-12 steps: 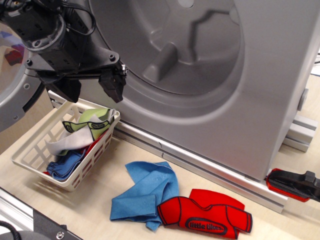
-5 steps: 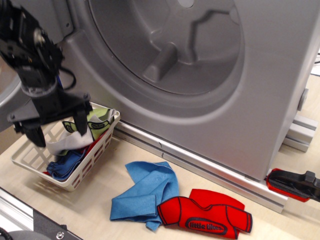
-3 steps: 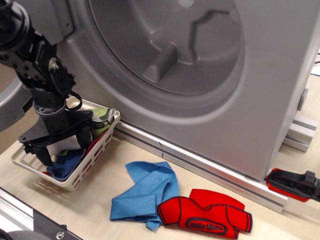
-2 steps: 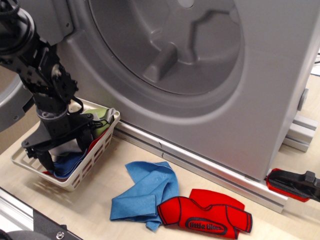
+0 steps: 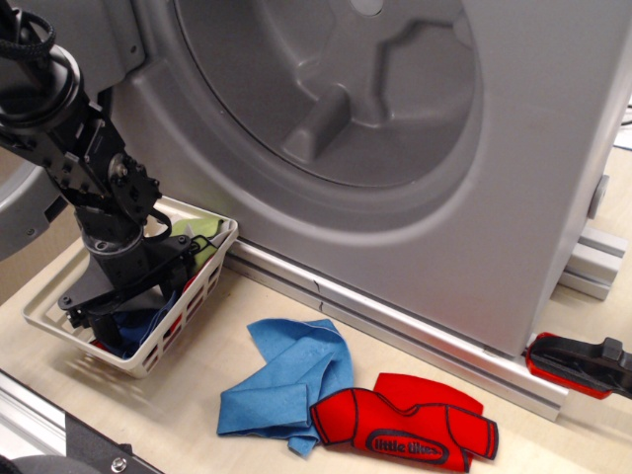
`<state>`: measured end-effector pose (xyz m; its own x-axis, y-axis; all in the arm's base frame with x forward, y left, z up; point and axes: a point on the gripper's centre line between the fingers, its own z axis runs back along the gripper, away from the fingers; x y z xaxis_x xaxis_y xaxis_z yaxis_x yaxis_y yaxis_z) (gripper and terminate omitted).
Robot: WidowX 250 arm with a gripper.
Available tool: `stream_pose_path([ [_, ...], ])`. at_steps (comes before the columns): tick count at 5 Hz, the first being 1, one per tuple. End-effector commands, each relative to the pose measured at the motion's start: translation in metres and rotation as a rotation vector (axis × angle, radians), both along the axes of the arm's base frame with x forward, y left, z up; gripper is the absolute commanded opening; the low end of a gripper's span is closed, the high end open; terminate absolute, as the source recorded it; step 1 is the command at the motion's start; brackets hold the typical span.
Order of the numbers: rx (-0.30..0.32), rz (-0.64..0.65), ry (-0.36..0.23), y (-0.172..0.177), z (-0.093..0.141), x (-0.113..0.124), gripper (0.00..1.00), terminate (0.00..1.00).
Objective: Put clothes in laundry machine
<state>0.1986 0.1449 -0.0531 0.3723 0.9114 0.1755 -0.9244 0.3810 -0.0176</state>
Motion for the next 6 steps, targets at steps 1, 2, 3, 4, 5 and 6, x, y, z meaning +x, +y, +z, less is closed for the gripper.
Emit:
stream_pose_path([
  [1,0.045,-0.064,-0.033,0.000,0.000,0.002,0.00,0.00],
  [2,0.064,-0.091,-0.047,-0.001,0.011,0.001,0.00,0.00],
  [3,0.089,-0.122,-0.077,-0.001,0.029,0.003,0.00,0.00],
  [4,0.083,-0.144,-0.115,-0.004,0.060,0.005,0.00,0.00],
  [5,0.078,-0.177,-0.147,-0.010,0.088,0.008,0.00,0.00],
  [6,0.099,-0.270,-0.177,-0.023,0.108,0.009,0.00,0.00],
])
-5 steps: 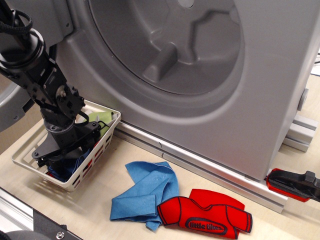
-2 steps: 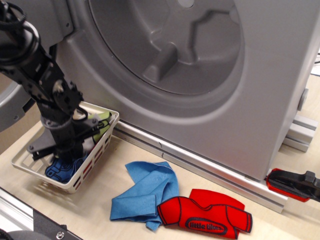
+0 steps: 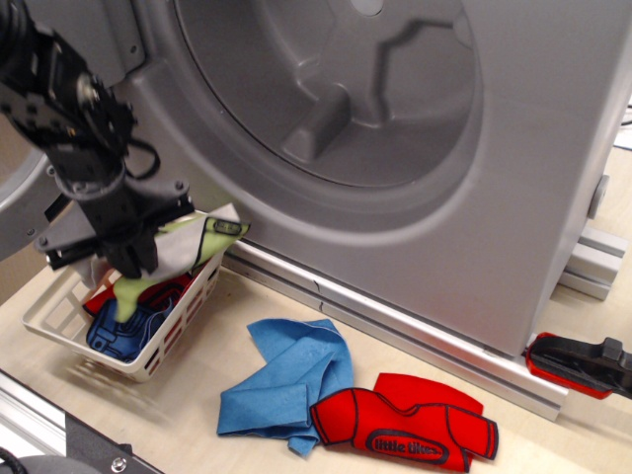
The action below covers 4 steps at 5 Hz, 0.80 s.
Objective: Put clothes in laundry machine
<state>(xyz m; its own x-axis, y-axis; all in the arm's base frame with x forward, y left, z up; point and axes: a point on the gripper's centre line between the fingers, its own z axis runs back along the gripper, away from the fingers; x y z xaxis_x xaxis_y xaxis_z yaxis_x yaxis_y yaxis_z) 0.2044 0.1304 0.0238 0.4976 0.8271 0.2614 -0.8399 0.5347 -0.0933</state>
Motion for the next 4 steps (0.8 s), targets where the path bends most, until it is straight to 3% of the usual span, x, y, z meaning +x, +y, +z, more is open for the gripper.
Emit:
stream_pose_path([
  [1,0.050,-0.171,-0.089,-0.019,0.049,0.004,0.00,0.00],
  [2,0.038,-0.220,-0.088,-0.029,0.062,0.007,0.00,0.00],
  [4,0.144,-0.394,-0.240,-0.061,0.083,0.023,0.00,0.00],
])
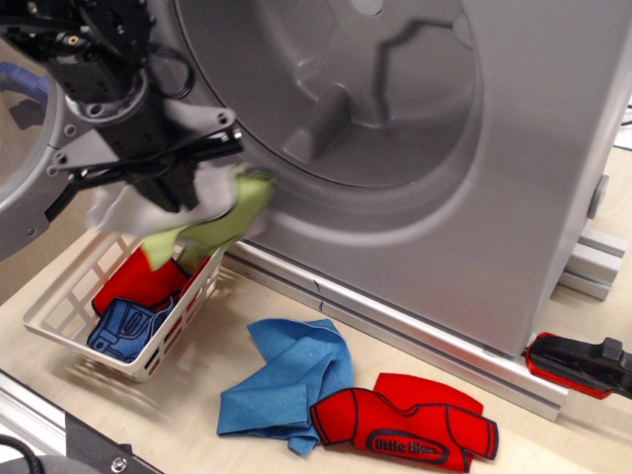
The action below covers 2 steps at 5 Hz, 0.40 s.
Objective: Put clothes in laundry machine
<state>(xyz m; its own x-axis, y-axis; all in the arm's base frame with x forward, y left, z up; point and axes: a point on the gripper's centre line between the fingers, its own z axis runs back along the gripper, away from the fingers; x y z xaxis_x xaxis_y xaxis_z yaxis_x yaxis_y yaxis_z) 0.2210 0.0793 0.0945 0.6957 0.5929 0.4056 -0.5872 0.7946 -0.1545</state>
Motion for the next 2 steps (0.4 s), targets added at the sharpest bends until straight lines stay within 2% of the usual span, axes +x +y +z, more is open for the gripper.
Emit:
stream_pose_path([
  [1,0.083,-0.057,-0.173,-0.023,0.019,0.032,0.00,0.00],
  [2,0.079,-0.053,-0.227,-0.034,0.028,0.063,0.00,0.00],
])
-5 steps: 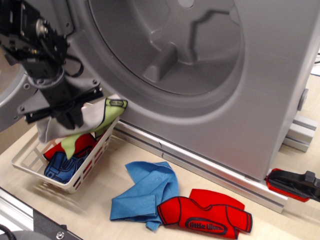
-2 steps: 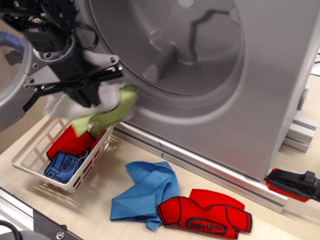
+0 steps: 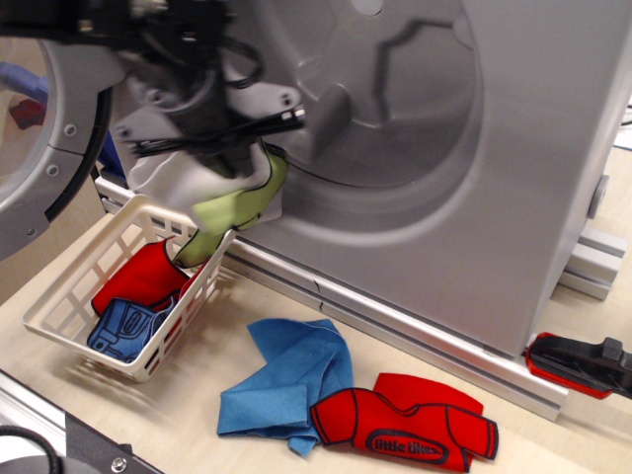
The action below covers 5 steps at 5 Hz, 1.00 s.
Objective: Put clothes in laundry machine
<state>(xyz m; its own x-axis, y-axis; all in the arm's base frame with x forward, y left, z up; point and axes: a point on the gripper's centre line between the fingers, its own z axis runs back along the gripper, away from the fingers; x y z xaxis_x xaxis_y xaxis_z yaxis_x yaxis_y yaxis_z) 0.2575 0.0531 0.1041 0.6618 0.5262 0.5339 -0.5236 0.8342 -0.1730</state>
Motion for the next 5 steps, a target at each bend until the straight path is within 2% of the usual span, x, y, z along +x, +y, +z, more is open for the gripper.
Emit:
stream_pose_path([
  [1,0.006,-0.003,-0.131,-0.018,0.021,0.056,0.00,0.00],
  [3,0.022,-0.014,-0.215,-0.034,0.037,0.105,0.00,0.00],
  [4,0.034,0.010,-0.214,-0.027,0.033,0.126,0.00,0.00],
  [5,-0.019,0.003,-0.209,-0.020,0.023,0.131,1.00,0.00],
])
